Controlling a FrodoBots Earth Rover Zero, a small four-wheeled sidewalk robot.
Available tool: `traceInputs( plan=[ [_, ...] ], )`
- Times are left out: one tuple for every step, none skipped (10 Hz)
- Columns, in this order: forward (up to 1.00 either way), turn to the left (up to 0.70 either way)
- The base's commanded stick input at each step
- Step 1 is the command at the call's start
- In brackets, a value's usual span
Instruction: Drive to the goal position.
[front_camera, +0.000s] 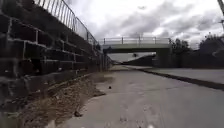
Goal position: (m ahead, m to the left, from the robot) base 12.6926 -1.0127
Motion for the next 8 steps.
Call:
traceInputs(
  plan=[
    [1.0, -0.19],
    [1.0, -0.08],
    [1.0, 0.0],
    [1.0, 0.0],
    [1.0, 0.0],
    [1.0, 0.0],
    [1.0, 0.0],
    [1.0, 0.0]
  ],
)
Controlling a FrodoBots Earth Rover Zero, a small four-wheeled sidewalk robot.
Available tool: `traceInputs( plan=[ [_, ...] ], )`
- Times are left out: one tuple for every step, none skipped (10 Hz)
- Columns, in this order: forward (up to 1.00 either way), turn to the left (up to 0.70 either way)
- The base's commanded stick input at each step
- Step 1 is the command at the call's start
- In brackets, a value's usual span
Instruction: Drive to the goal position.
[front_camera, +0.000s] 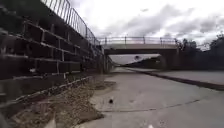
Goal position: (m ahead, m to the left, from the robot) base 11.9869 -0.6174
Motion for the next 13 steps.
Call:
traceInputs(
  plan=[
    [1.0, 0.0],
    [1.0, 0.0],
    [1.0, 0.0],
    [1.0, 0.0],
    [1.0, -0.03],
    [1.0, -0.13],
    [1.0, -0.23],
    [1.0, 0.0],
    [1.0, 0.0],
    [1.0, 0.0],
    [1.0, 0.0],
    [1.0, 0.0],
    [1.0, 0.0]
  ],
)
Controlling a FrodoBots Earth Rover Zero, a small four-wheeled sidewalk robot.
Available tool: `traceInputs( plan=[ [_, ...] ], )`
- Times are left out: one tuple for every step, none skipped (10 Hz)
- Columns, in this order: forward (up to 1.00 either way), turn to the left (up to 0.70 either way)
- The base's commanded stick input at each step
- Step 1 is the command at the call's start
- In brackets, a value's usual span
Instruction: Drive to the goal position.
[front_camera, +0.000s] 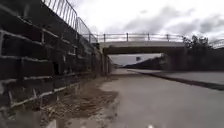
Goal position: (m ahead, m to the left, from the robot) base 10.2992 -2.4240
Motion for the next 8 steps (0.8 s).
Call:
traceInputs(
  plan=[
    [1.0, 0.0],
    [1.0, 0.0],
    [1.0, 0.0],
    [1.0, 0.0],
    [1.0, 0.0],
    [1.0, 0.0],
    [1.0, 0.0],
    [1.0, 0.0]
  ],
)
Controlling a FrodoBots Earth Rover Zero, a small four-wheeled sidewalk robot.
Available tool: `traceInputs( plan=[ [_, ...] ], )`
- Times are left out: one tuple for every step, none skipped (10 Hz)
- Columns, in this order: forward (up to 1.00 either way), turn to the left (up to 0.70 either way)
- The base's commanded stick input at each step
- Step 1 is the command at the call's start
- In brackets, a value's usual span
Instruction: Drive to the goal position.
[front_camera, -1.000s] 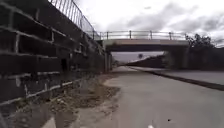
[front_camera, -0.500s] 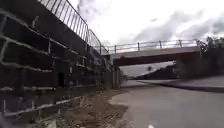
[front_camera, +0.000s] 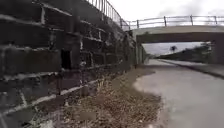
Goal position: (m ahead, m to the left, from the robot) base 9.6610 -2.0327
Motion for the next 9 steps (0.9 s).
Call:
traceInputs(
  plan=[
    [1.0, 0.0],
    [1.0, 0.0],
    [1.0, 0.0],
    [1.0, 0.0],
    [1.0, 0.0],
    [1.0, 0.0],
    [1.0, 0.0],
    [0.94, 0.0],
    [0.88, 0.0]
  ],
)
